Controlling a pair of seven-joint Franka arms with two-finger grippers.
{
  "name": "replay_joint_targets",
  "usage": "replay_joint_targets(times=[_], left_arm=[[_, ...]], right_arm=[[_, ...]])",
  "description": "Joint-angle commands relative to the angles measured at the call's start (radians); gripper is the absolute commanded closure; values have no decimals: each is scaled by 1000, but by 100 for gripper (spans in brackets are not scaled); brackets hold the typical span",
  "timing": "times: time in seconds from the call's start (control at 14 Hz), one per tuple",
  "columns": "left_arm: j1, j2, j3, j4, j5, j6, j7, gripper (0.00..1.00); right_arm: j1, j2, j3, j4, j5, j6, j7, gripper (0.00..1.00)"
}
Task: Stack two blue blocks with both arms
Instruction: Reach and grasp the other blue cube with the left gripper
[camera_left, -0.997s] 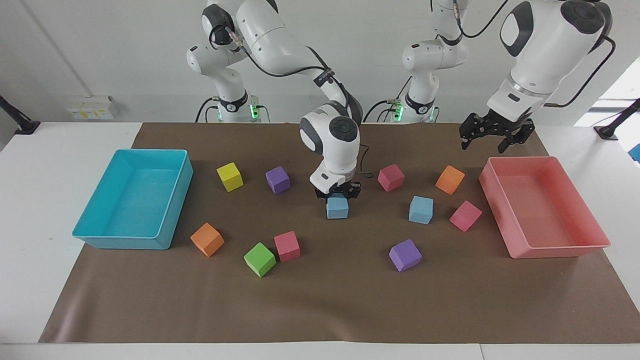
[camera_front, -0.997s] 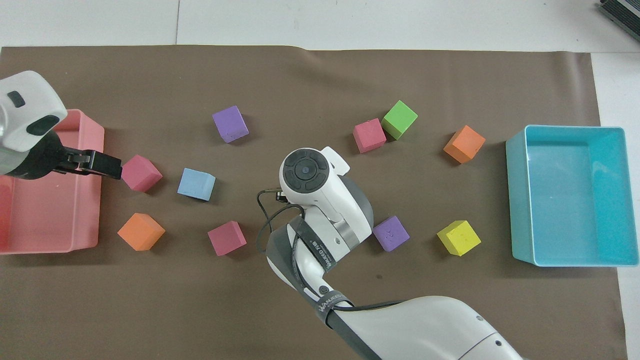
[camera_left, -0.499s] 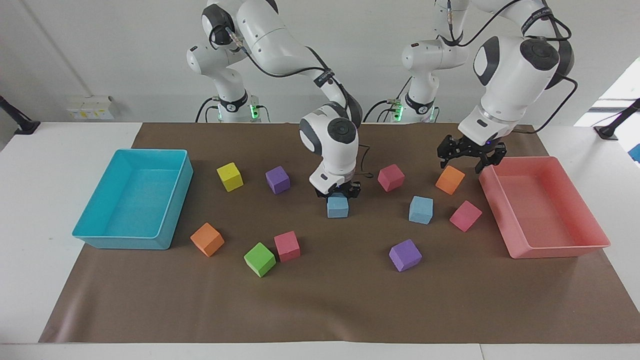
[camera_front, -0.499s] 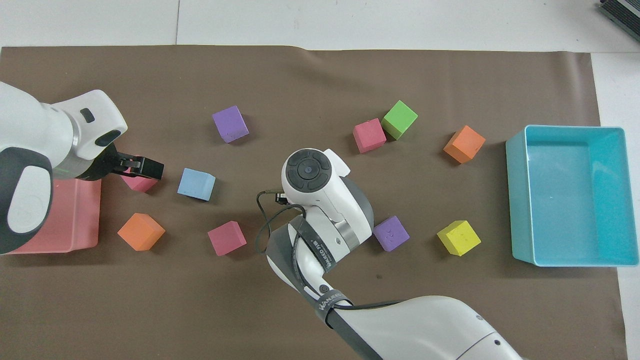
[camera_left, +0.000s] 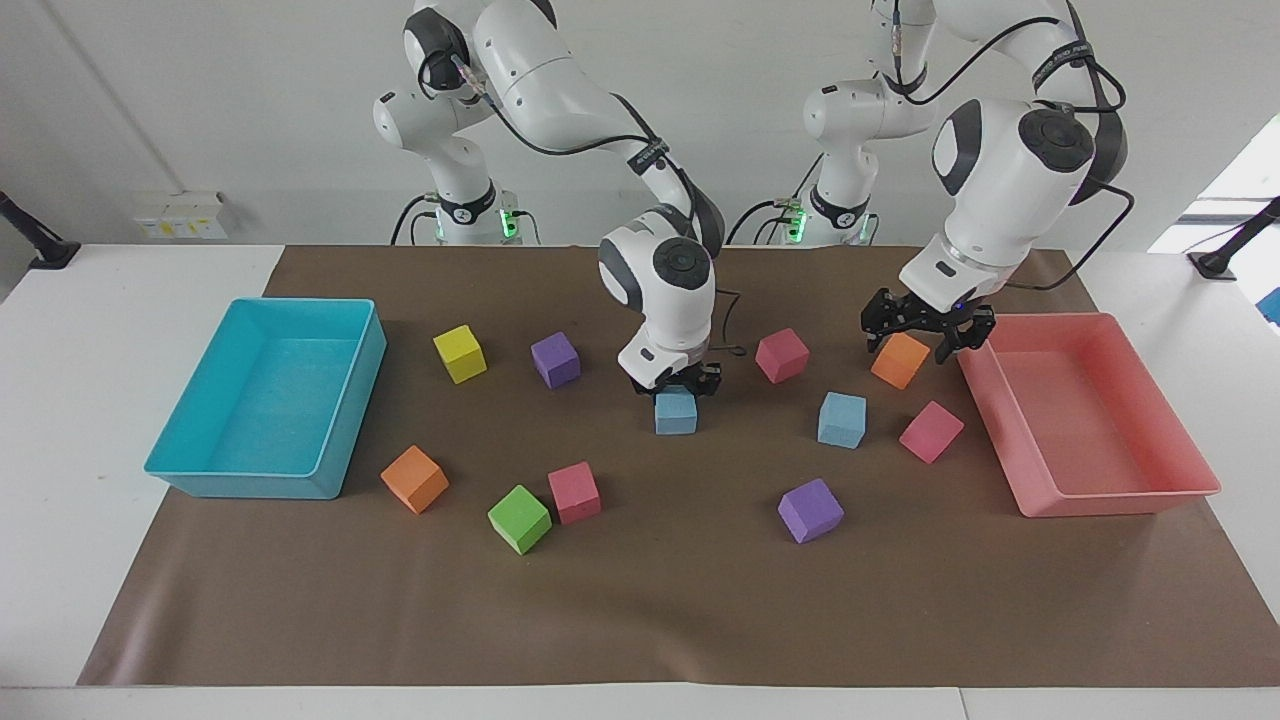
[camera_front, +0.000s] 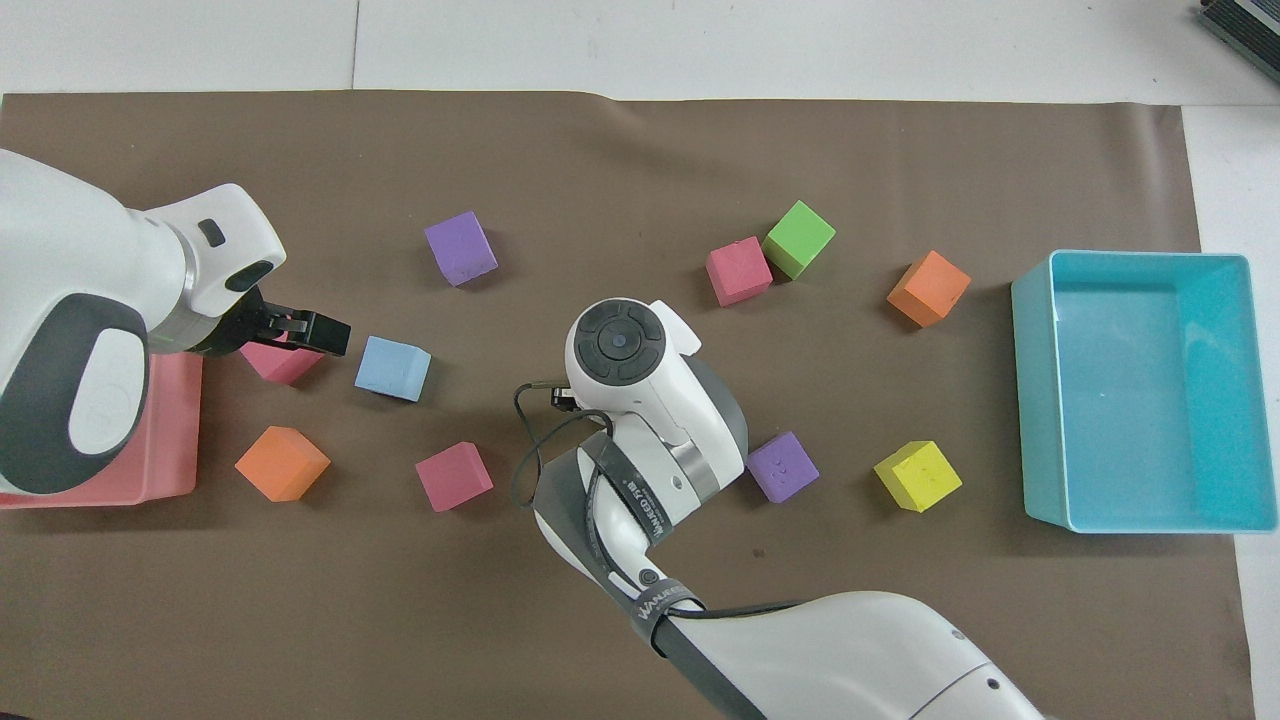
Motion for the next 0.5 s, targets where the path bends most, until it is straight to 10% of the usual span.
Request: replay_joint_targets(times=[0.0,0.14,0.43], left_arm=[[-33,13,15,-65,-17,94,-8,0],[-62,18,17,-115,-17,157,-12,0],[-85,18,18,-168,-16,219,-23,0]], right_arm=[[-1,-32,1,-45,19,34,-14,29],[1,-32,1,-43,7,31,-11,0],[-1,-64,1,-40,-1,27,-17,0]])
